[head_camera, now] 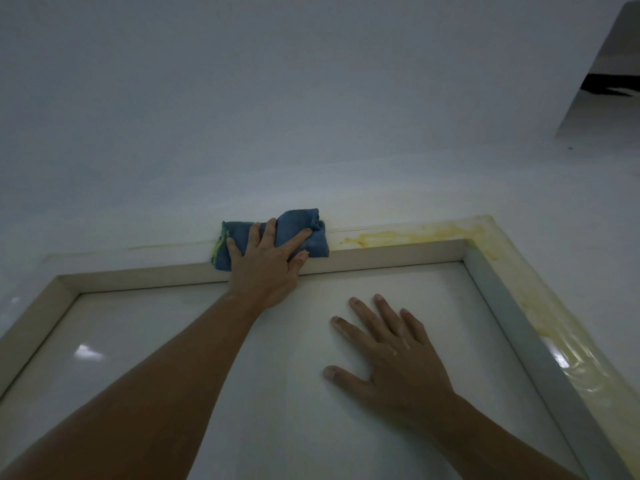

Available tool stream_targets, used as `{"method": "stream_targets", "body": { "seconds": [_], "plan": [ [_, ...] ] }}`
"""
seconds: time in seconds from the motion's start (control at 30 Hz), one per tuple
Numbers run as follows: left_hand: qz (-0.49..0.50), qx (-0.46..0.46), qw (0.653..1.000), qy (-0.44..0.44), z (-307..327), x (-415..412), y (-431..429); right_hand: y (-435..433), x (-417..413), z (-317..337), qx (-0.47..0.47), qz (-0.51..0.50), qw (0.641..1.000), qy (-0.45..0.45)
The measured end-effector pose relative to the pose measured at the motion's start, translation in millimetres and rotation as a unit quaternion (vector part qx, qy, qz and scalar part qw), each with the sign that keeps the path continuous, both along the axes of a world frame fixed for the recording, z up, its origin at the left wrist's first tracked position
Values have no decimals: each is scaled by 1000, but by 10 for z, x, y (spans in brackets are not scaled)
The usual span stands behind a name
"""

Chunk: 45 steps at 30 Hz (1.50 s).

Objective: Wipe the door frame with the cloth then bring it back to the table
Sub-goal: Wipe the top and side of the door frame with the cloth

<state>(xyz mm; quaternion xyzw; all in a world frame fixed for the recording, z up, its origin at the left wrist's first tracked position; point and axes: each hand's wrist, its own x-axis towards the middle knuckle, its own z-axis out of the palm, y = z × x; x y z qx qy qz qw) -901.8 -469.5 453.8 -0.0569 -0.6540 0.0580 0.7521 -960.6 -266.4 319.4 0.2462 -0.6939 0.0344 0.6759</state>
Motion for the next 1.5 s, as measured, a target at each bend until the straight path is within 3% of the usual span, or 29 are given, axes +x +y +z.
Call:
{"method": "stream_targets", "body": {
  "seconds": [0.63,0.83,1.13,1.33,1.5],
  "plan": [
    [2,-43,999,-12,46,-109,1263,345,-85,-6,-5,5,1000,-3],
    [21,-70,997,-27,110,-38,907,339,-87,-14,-13,5,1000,4],
    [36,10,998,-46,18,137,-305,349,-70,-20,-11,1,1000,3],
    [27,6,999,-28,31,60,-116,351,-81,1,-3,-19,1000,0],
    [21,-29,999,-41,67,24,558,316,-71,18,-9,-17,1000,-3]
  ]
}}
